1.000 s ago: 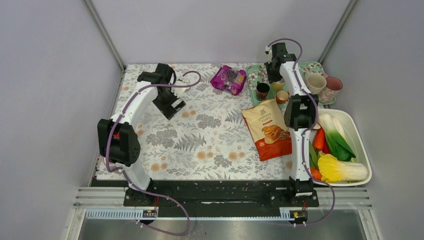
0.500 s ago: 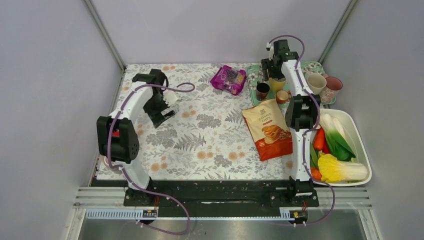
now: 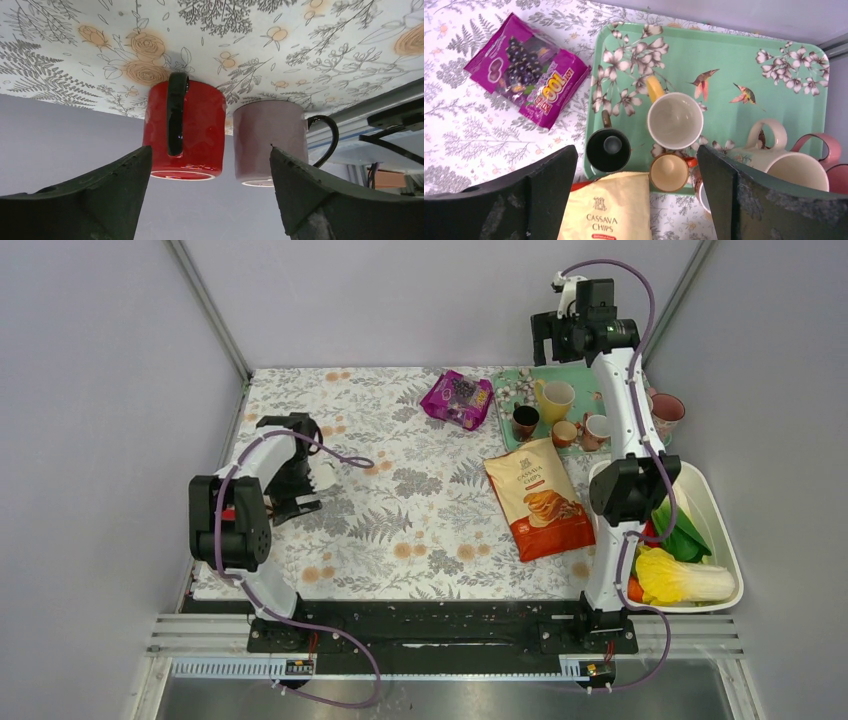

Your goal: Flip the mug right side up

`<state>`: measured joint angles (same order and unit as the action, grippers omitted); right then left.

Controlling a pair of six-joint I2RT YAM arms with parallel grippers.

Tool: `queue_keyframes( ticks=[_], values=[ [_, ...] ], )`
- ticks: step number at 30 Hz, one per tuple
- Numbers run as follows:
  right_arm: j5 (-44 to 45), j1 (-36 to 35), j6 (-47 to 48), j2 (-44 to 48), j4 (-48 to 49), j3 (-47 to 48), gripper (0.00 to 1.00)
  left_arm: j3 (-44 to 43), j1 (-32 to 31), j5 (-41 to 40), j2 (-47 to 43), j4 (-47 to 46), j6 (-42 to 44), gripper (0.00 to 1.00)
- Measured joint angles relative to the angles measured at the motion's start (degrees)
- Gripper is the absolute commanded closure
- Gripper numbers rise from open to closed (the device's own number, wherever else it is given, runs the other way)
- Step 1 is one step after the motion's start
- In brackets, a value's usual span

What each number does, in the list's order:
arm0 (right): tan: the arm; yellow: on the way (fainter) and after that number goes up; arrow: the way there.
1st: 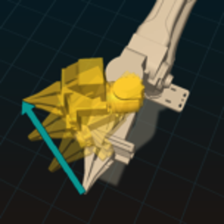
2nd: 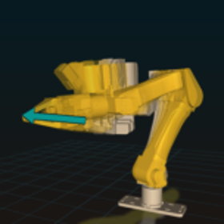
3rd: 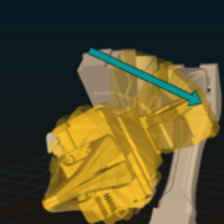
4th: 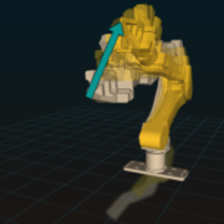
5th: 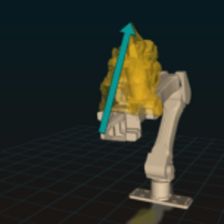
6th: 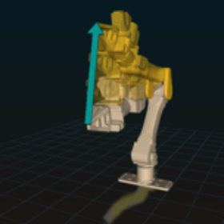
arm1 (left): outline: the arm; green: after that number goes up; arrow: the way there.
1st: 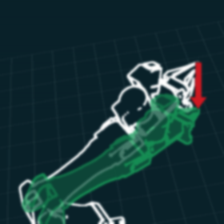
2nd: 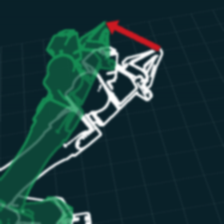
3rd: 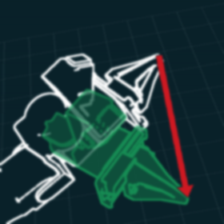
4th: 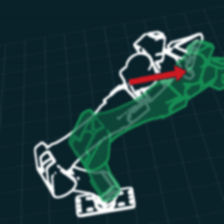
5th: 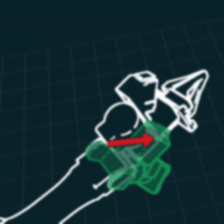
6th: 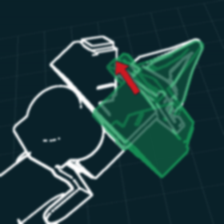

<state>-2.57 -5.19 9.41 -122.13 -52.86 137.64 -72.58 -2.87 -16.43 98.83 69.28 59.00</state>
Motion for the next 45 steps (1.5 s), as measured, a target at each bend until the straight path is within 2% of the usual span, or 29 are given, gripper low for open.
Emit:
queue_keyframes(
  ticks=[3,10,13,18,23,26,30,32,34,35,40,45],
  values=[
    [-0.20,-0.81,-0.07,2.58,-0.13,-2.38,0.01,0.96,1.11,-1.01,-0.28,-0.79,2.75,0.21],
    [-1.60,-2.19,-0.66,5.75,-1.14,-10.58,0.00,-1.51,5.20,-1.60,3.10,-5.01,3.85,0.22],
    [-1.60,-2.23,-1.14,7.23,-2.29,-13.99,0.01,-0.61,5.44,-1.62,3.21,-6.62,4.74,0.29],
    [-1.60,-2.23,-1.84,9.99,-3.15,-16.57,0.00,-0.13,6.14,-1.62,4.74,-7.65,5.92,0.31],
    [-1.62,-2.27,-2.23,12.41,-3.19,-17.35,0.00,-0.02,6.78,-1.75,4.98,-7.65,6.84,0.42],
    [-1.62,-2.27,-2.27,12.90,-3.15,-17.44,0.01,-0.02,7.39,-2.03,5.42,-7.91,7.37,0.56],
    [-1.62,-2.29,-2.25,13.00,-3.17,-18.45,0.01,-0.02,8.22,-2.14,6.43,-8.39,7.58,0.60],
    [-1.60,-2.29,-2.25,13.00,-3.23,-18.84,0.00,0.00,8.26,-2.14,7.08,-8.63,7.32,0.71],
    [-1.60,-2.32,-2.21,13.03,-3.19,-19.12,0.01,0.11,8.28,-2.12,7.58,-8.85,6.99,0.95],
    [-1.60,-2.32,-2.19,13.05,-3.19,-19.28,0.01,0.17,8.26,-2.12,7.82,-8.81,6.88,1.00],
    [-1.60,-2.32,-2.16,13.60,-3.21,-19.96,0.01,-0.52,8.22,-1.64,8.07,-8.31,5.40,1.00],
    [-1.75,-2.58,-2.36,14.91,-3.19,-19.98,0.01,-7.37,8.22,5.18,8.17,-6.21,0.09,1.00]
  ],
)
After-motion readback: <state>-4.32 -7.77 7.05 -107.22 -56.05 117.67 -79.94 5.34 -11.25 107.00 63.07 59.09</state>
